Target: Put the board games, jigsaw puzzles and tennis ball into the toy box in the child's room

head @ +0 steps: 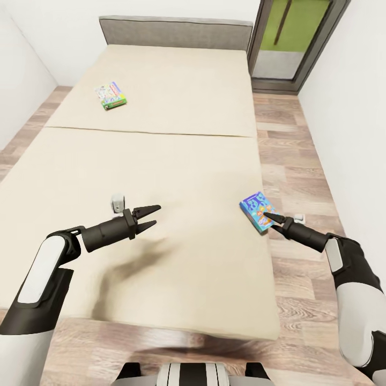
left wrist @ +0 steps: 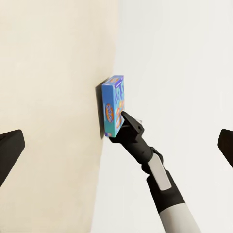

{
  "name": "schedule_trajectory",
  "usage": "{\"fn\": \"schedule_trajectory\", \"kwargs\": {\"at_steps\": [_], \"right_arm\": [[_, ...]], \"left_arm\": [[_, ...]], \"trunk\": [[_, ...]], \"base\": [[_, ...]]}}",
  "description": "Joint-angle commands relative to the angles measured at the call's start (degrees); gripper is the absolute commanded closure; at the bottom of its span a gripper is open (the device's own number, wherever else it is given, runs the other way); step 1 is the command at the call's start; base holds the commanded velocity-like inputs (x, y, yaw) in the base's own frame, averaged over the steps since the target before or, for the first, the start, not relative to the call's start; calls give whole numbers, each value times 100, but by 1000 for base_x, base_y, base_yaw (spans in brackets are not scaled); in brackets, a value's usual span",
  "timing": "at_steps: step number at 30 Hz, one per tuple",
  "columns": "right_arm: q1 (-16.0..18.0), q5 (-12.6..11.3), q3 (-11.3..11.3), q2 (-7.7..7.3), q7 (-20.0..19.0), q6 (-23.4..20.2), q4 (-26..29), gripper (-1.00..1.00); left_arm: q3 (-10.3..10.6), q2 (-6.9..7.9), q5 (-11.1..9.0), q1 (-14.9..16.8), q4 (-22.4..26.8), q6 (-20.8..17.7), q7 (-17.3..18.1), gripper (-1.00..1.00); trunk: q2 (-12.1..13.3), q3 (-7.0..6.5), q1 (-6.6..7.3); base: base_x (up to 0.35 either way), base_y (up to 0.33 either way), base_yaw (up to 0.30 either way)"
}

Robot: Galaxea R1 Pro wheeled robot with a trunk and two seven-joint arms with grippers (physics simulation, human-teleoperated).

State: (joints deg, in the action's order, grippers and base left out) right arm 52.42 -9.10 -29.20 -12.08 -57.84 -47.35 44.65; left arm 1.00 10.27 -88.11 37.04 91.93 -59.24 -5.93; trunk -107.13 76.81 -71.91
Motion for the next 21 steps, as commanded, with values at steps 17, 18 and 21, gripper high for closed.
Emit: {"fn": "schedule_trajectory", "kwargs": {"at_steps": [17, 18, 21], "right_arm": [[-8, -181, 0, 312, -41, -48, -1, -100], [-8, -181, 0, 312, -41, -48, -1, -100], [-10, -180, 1, 315, -42, -41, 1, -100]], "left_arm": [[6, 1, -57, 5, 0, -8, -57, -100], [6, 1, -57, 5, 0, -8, -57, -100], [6, 1, -57, 5, 0, -8, -57, -100]], "trunk": [[-1, -1, 0], [-1, -1, 0], [-1, -2, 0]], "base": [[0, 0, 43], [0, 0, 9], [0, 0, 7]]}}
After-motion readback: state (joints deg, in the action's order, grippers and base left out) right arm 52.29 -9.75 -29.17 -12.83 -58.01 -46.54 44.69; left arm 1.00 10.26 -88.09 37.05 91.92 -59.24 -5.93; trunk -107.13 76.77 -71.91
